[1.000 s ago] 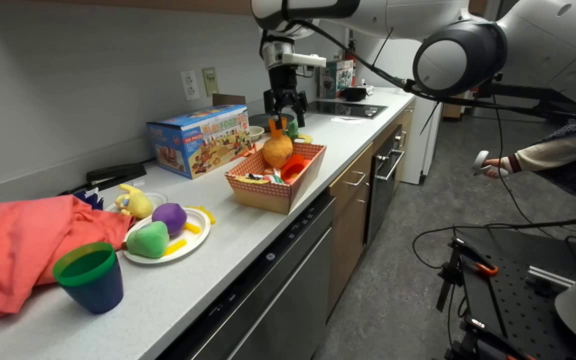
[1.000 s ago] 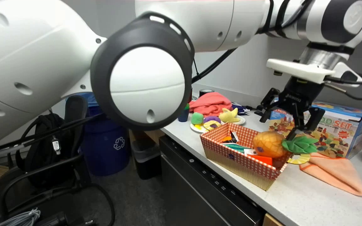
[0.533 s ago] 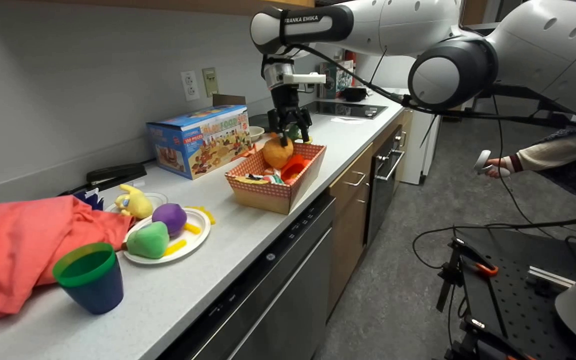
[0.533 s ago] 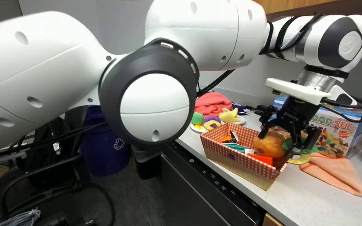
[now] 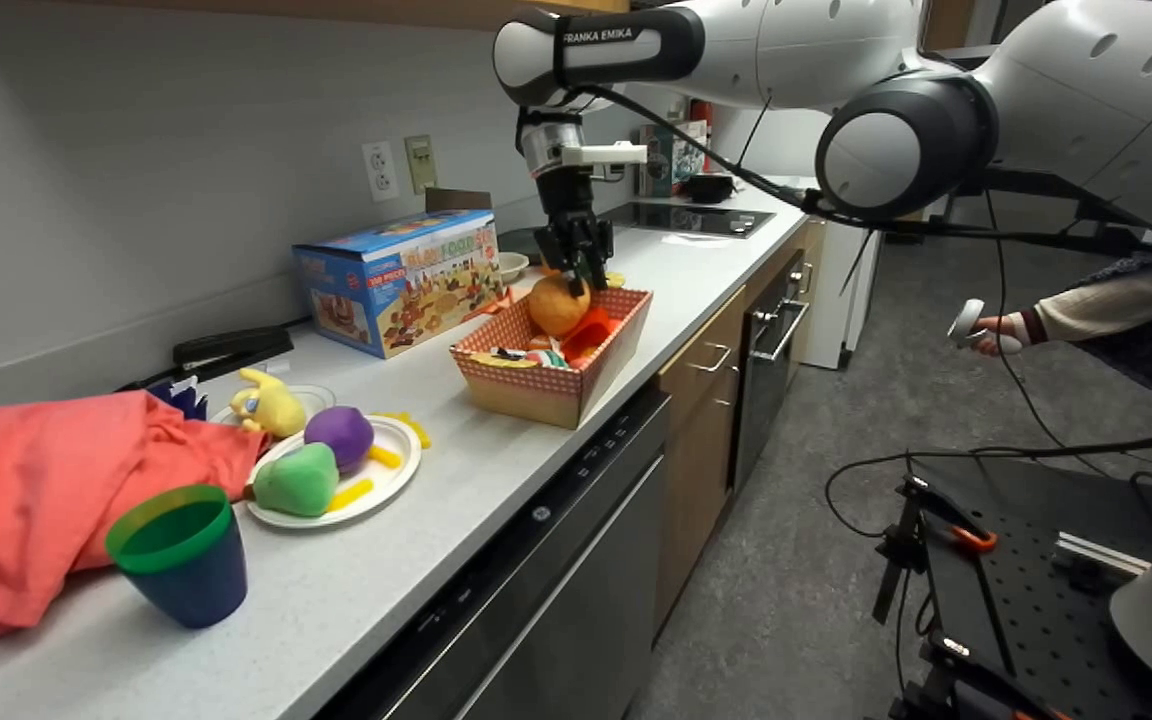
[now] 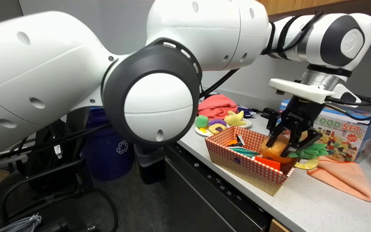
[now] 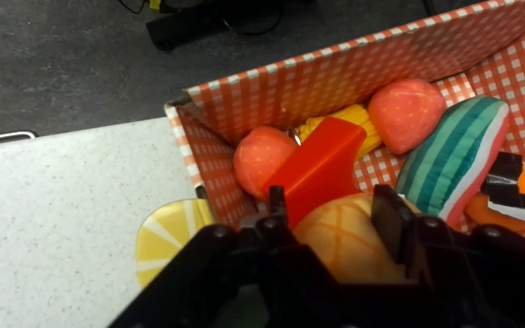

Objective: Pick the stuffed pineapple and put it on the counter

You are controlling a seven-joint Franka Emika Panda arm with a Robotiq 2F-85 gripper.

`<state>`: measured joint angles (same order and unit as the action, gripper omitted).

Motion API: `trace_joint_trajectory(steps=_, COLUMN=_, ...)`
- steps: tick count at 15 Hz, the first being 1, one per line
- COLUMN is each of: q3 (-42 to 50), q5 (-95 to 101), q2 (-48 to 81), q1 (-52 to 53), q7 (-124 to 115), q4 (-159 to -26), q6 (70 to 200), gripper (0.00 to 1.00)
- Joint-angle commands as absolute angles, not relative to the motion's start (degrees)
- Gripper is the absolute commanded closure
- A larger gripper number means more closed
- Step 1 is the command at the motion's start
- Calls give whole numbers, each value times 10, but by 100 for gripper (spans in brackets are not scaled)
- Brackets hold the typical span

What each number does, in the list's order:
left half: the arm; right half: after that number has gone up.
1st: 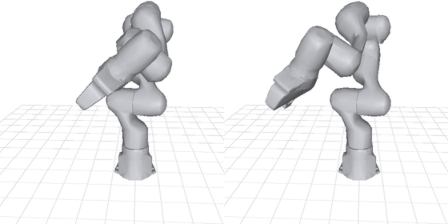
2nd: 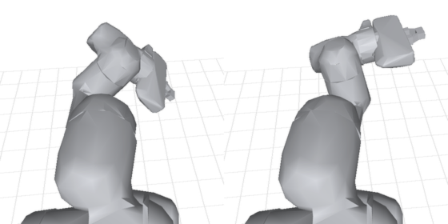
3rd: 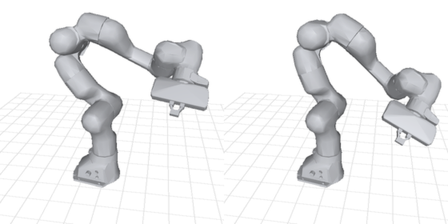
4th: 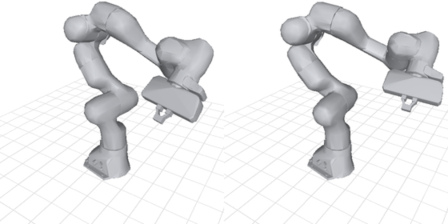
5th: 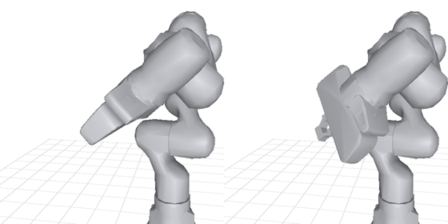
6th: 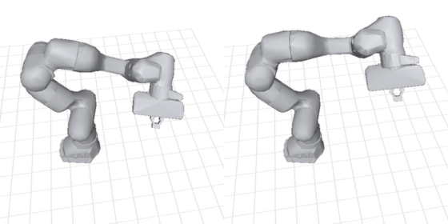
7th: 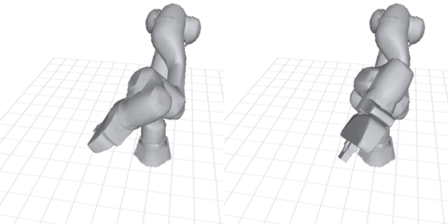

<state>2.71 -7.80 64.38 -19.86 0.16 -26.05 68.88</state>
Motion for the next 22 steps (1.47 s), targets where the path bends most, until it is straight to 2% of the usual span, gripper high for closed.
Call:
trace_joint_trajectory(steps=1, q3=23, q5=-64, q2=642, q1=-197, q7=12, q4=-252, q6=683, gripper=79)
trace_joint_trajectory(steps=4, q3=23, q5=-64, q2=642, q1=-195, q7=10, q4=-252, q6=684, gripper=99)
trace_joint_trajectory(steps=12, q3=23, q5=-61, q2=643, q1=-194, q7=10, q4=-252, q6=685, gripper=100)
trace_joint_trajectory(steps=13, q3=23, q5=-61, q2=642, q1=-195, q7=12, q4=-253, q6=683, gripper=92)
trace_joint_trajectory(steps=14, q3=22, q5=-62, q2=642, q1=-195, q7=12, q4=-253, q6=682, gripper=73)
trace_joint_trajectory(steps=15, q3=21, q5=-62, q2=641, q1=-194, q7=12, q4=-253, q6=681, gripper=68)
trace_joint_trajectory(steps=22, q3=21, q5=-63, q2=626, q1=-200, q7=22, q4=-257, q6=679, gripper=13)
